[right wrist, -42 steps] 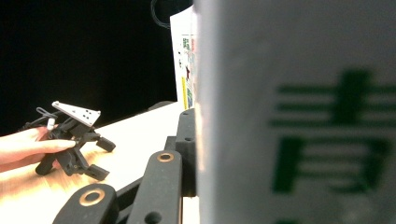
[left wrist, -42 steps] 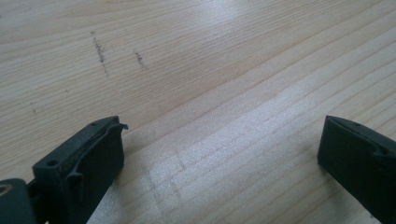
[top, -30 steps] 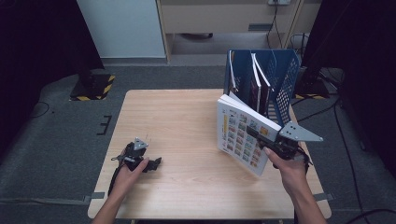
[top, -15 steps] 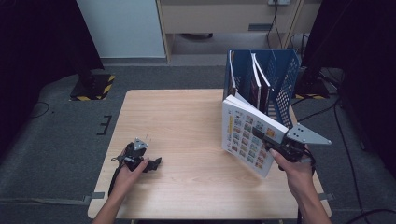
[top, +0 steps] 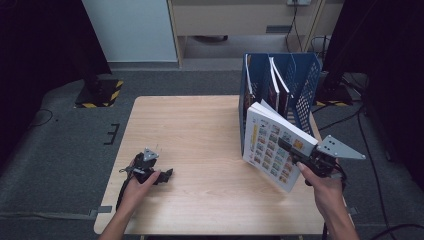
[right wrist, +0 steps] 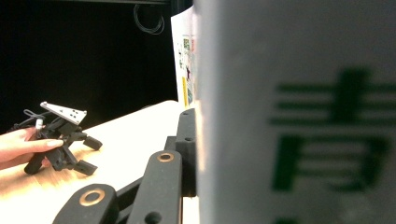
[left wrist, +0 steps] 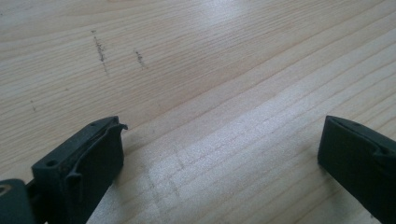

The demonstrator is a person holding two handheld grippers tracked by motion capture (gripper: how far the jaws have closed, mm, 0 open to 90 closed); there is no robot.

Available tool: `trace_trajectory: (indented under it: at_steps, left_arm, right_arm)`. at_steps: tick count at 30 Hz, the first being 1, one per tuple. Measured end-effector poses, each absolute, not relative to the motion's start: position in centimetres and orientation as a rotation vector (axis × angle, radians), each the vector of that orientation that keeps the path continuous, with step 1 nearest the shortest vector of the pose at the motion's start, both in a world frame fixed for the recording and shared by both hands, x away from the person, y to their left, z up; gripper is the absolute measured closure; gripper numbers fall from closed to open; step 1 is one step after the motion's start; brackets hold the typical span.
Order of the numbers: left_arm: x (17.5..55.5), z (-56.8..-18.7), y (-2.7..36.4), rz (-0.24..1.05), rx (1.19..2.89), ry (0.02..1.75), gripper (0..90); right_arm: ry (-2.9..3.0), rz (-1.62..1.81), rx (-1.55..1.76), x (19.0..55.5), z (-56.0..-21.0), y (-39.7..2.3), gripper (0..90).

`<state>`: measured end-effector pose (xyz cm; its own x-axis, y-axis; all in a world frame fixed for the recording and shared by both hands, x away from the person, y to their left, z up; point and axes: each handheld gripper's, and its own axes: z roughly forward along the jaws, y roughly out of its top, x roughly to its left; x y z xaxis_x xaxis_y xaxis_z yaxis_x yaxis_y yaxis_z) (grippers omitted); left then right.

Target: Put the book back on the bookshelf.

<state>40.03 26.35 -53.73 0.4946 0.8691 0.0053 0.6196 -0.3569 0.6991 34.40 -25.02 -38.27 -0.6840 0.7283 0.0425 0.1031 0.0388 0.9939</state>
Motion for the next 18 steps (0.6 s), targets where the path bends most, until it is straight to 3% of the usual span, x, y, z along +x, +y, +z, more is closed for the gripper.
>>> trace_trajectory:
  at_steps: [18]
  left_arm:
    - [40.1, -53.7, 26.3, 0.500, 2.099, 1.221, 0.0]
  right_arm:
    - [1.814, 1.661, 0.871, 33.8, -38.0, -26.6, 74.0]
